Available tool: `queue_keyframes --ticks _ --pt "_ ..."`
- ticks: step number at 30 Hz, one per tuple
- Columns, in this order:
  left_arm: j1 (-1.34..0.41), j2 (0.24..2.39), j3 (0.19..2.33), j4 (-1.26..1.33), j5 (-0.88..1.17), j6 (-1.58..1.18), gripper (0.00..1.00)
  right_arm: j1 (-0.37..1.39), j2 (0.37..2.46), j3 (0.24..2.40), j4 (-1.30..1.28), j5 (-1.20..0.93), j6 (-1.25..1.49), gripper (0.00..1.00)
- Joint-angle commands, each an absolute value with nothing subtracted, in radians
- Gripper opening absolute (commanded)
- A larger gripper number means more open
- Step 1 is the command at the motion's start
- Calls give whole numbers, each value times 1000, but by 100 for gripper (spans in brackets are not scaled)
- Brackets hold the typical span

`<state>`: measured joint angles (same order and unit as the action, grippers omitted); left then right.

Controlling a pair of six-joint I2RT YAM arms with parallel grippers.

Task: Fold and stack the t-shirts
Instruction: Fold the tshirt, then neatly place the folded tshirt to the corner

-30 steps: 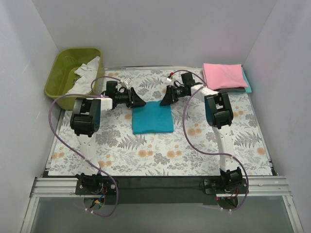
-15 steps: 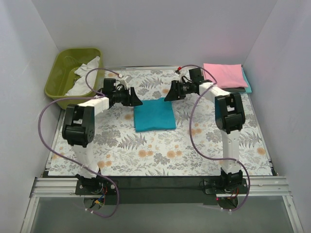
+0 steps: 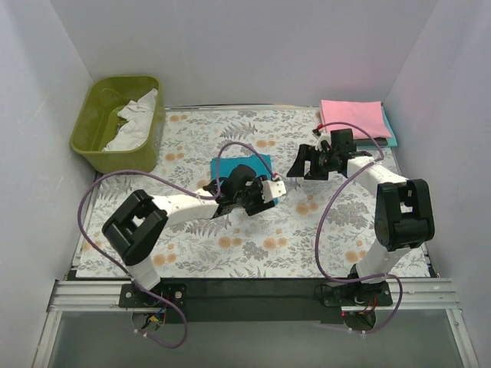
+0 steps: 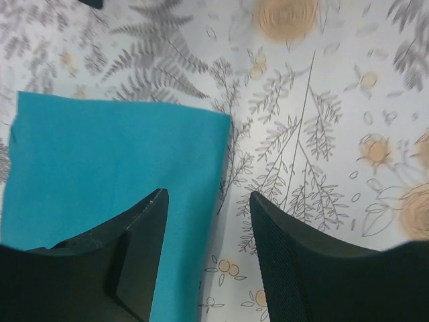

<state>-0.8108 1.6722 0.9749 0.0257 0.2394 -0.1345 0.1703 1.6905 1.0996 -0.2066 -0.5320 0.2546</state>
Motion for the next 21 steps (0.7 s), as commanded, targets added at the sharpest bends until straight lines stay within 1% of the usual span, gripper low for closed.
queue_keyframes --ticks 1,7,9,10,12,13,15,16,17,20,21 --pt "-850 1715 965 92 88 15 49 176 1663 1065 -186 -502 298 78" --pt "-861 1807 965 159 81 77 49 169 1681 999 -115 -535 354 80" --pt "-862 1833 966 169 84 92 46 166 1689 988 -95 -554 368 80" --pt "-862 1841 968 175 86 92 40 167 1700 971 -66 -563 397 81" --pt "-862 1858 976 176 91 87 33 167 1715 950 -22 -590 426 87" --pt "-862 1876 982 176 89 77 26 166 1733 928 -9 -600 457 89" --pt "-861 1890 1003 154 83 46 19 166 1765 910 78 -644 492 93" --pt "-856 1893 1012 143 89 29 11 166 1776 902 106 -661 524 95" --pt "-851 1887 1019 132 104 12 8 166 1787 897 138 -673 537 98" --pt "-828 1844 1029 115 178 -78 1 167 1833 903 179 -699 590 98" --pt "-824 1836 1035 106 193 -95 0 166 1842 900 220 -707 609 98"
